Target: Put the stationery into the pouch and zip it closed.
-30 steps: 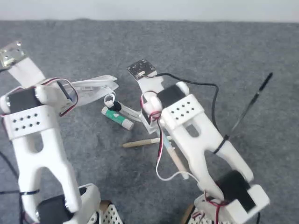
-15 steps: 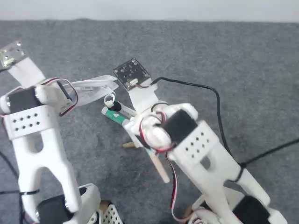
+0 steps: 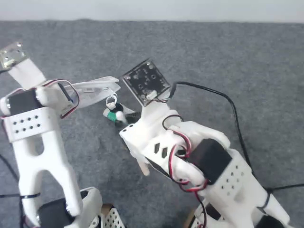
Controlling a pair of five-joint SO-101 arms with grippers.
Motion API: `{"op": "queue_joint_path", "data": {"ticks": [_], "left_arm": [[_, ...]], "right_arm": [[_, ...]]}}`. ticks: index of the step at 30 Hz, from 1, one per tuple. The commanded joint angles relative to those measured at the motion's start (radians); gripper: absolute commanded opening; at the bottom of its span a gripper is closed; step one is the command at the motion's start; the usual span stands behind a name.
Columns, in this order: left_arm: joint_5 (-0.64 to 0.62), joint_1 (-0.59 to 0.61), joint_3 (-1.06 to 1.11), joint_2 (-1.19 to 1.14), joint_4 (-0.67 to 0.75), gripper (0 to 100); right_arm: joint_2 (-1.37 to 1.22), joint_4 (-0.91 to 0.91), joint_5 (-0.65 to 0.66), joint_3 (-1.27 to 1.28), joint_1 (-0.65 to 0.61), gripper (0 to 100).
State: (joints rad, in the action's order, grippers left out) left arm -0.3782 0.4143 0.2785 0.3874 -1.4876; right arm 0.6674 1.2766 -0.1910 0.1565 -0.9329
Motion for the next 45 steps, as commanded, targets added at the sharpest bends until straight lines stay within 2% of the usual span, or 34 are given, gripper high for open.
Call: {"op": "queue_joint_path", "data": {"ticks": [1, 20, 29, 42, 45], "left_arm": [[-0.003, 0.003, -0.001, 0.005, 0.026, 2], [-0.003, 0.000, 0.012, 0.011, 0.029, 2], [-0.003, 0.000, 0.013, 0.011, 0.028, 2], [-0.003, 0.000, 0.013, 0.009, 0.031, 2], [-0.005, -0.002, 0.013, 0.011, 0.031, 2]], "right_arm": [[0.044, -0.065, -0.011, -0.037, -0.010, 0.6], [0.042, -0.383, -0.009, -0.037, -0.004, 0.6], [0.090, -0.444, -0.009, 0.057, 0.018, 0.6], [0.371, -0.964, 0.000, 0.499, 0.039, 0.6], [0.378, -1.082, 0.057, 0.566, 0.039, 0.6]]}}
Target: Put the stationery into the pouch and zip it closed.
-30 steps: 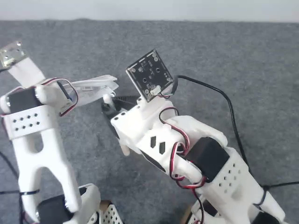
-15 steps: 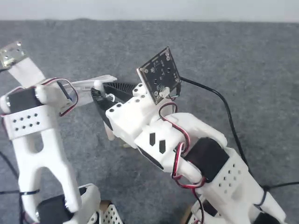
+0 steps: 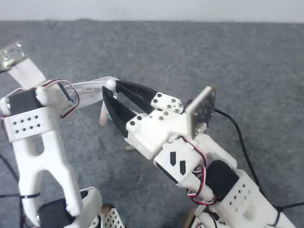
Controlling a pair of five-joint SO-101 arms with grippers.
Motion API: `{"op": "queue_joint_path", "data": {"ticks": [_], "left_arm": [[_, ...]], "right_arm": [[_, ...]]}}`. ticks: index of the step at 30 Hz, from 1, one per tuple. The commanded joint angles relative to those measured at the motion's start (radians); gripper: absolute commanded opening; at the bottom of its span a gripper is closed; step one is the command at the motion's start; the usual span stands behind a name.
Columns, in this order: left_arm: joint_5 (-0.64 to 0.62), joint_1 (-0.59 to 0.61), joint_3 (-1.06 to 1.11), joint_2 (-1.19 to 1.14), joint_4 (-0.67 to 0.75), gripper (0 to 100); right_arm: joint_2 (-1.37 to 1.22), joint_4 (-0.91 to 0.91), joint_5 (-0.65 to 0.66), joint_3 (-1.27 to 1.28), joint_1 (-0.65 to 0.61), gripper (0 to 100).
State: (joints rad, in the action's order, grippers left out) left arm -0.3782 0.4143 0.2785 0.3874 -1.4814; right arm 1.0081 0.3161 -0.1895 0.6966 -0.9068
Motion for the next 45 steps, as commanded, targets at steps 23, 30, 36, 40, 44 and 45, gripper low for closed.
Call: {"op": "queue_joint_path", "data": {"ticks": [23, 30, 36, 40, 44, 45], "left_arm": [[-0.005, -0.002, 0.013, 0.005, 0.026, 2], [-0.005, -0.002, 0.013, 0.005, 0.026, 2], [-0.005, -0.002, 0.013, 0.005, 0.026, 2], [-0.005, -0.002, 0.013, 0.005, 0.026, 2], [-0.005, -0.002, 0.013, 0.005, 0.026, 2], [-0.005, -0.002, 0.013, 0.005, 0.026, 2]], "right_arm": [[-0.374, -0.961, 0.146, 0.273, 0.053, 0.6], [-0.506, -0.957, 0.147, 0.273, 0.056, 0.6], [-0.576, -0.957, 0.206, 0.273, 0.056, 0.6], [-0.607, -0.957, 0.227, 0.272, 0.056, 0.9], [-0.615, -0.957, 0.227, 0.272, 0.056, 1.5], [-0.615, -0.957, 0.227, 0.272, 0.056, 3.2]]}}
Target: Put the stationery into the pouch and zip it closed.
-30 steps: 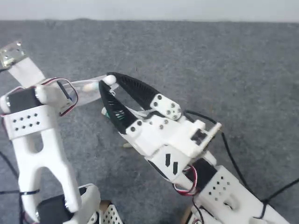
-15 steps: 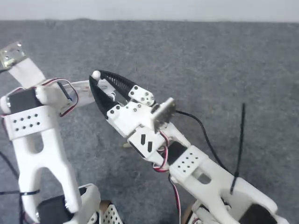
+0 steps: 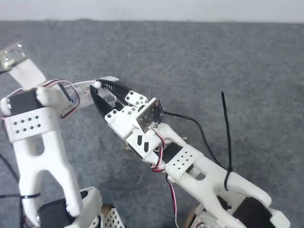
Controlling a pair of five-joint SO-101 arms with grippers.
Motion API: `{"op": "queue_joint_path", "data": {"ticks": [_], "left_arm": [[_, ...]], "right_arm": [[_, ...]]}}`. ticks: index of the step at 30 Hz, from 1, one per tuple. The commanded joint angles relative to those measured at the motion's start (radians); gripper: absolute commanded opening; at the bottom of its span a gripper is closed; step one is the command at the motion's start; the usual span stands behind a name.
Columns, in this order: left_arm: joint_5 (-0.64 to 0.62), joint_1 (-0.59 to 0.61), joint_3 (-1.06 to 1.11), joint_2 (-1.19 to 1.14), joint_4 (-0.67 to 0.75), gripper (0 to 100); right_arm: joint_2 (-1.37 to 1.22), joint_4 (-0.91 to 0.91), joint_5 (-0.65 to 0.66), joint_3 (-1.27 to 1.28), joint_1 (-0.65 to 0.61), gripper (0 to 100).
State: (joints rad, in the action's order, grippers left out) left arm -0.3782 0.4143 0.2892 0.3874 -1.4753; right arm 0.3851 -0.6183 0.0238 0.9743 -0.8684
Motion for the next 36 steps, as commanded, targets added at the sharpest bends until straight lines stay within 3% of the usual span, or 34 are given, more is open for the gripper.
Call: {"op": "queue_joint_path", "data": {"ticks": [1, 6, 30, 36], "left_arm": [[-0.005, -0.002, 0.002, 0.005, 0.020, 2], [-0.005, -0.002, 0.002, 0.005, 0.020, 2], [-0.005, 0.005, -0.001, 0.009, 0.021, 2], [-0.008, 0.008, -0.001, 0.011, 0.021, 2]], "right_arm": [[0.008, -0.022, 0.014, -0.006, 0.018, 5.9], [0.019, 0.061, 0.011, -0.009, 0.018, 19.9], [0.019, 0.097, 0.014, -0.006, 0.024, 17.0], [0.097, 0.249, 0.012, -0.023, 0.022, 17.0]]}}
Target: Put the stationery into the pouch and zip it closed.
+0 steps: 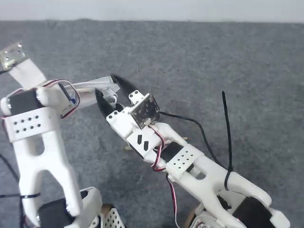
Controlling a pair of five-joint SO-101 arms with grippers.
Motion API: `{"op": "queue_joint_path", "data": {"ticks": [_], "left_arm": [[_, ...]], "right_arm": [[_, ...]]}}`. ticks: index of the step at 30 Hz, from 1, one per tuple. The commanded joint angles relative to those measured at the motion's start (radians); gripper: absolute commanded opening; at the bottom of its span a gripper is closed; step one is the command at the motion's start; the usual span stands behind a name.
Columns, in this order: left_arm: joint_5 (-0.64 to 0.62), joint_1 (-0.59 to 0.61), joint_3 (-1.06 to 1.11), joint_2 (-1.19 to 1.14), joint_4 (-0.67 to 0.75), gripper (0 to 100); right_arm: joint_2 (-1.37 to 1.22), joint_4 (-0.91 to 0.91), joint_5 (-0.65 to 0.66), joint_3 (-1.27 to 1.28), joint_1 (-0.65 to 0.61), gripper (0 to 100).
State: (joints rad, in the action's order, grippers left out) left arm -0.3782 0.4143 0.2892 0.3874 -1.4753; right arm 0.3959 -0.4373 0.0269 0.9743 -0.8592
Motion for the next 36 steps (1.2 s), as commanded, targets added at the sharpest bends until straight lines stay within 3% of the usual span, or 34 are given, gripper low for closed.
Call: {"op": "queue_joint_path", "data": {"ticks": [1, 7, 14, 23, 28, 36], "left_arm": [[-0.008, 0.008, -0.001, 0.011, 0.021, 2], [-0.011, 0.071, -0.008, 0.012, 0.043, 2], [-0.011, 0.074, -0.008, 0.012, 0.043, 2], [-0.011, 0.074, -0.015, 0.012, 0.041, 2], [-0.011, 0.075, -0.015, 0.012, 0.041, 2], [-0.011, 0.074, -0.015, 0.012, 0.041, 2]], "right_arm": [[0.117, 0.097, 0.009, -0.023, 0.013, 17.0], [0.295, 0.320, 0.009, -0.052, 0.013, 17.0], [0.427, 0.739, 0.008, -0.170, 0.015, 17.0], [0.529, 0.989, 0.005, -0.175, 0.124, 17.0], [0.530, 1.124, -0.089, -0.175, 0.223, 17.0], [0.532, 1.419, -0.199, -0.175, 0.248, 17.0]]}}
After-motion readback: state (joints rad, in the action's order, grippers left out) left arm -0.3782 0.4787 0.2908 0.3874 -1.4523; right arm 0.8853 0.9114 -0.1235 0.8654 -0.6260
